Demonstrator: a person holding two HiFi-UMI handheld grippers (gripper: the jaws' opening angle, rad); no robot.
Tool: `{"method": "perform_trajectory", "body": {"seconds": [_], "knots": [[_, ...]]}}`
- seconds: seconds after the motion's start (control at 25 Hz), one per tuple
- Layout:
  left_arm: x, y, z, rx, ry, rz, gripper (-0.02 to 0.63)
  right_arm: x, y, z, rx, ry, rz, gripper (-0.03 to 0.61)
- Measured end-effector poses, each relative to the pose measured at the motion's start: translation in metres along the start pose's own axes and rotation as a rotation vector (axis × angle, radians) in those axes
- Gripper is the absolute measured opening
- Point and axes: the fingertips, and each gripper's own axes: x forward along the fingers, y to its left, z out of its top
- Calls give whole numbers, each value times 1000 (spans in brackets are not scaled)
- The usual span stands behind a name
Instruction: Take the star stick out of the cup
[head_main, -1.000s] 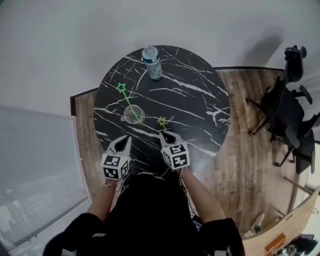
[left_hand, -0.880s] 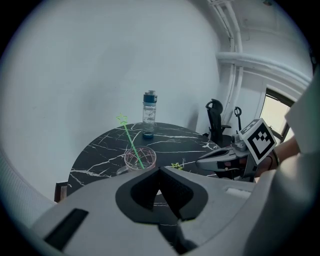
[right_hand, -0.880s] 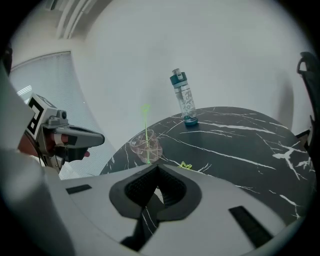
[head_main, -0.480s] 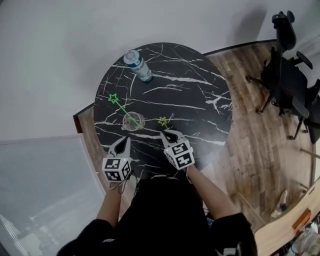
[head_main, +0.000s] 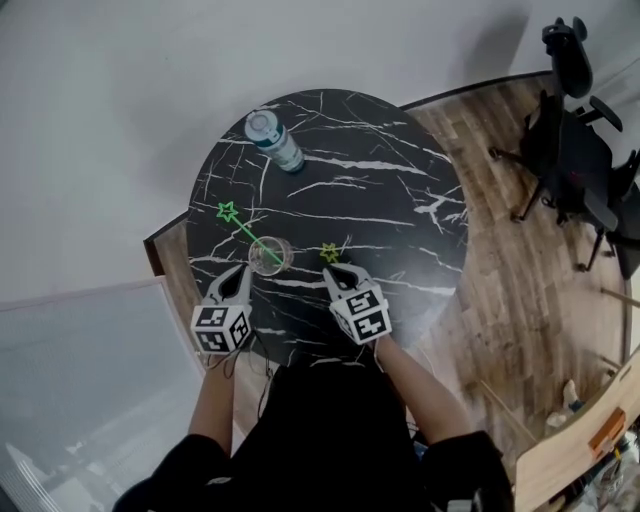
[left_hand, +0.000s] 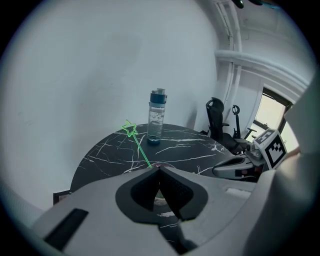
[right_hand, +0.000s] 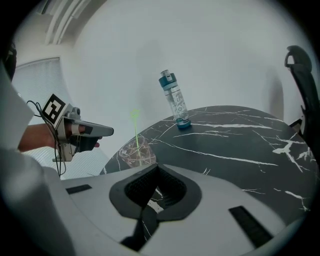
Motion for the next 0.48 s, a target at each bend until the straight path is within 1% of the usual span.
{"method": "perform_trajectory", "body": {"seconds": [0.08,0.2,0.48], "knots": [[6,3,5,2,4,-11,-2,2,-2,2,1,-7,-9,-3],[15,8,8,-6,6,-28,-2,3,-2,4,16,10,-14,-3],[35,19,15,-54,22,-53,0,9,-6,3,19,29,-27,-3]]}}
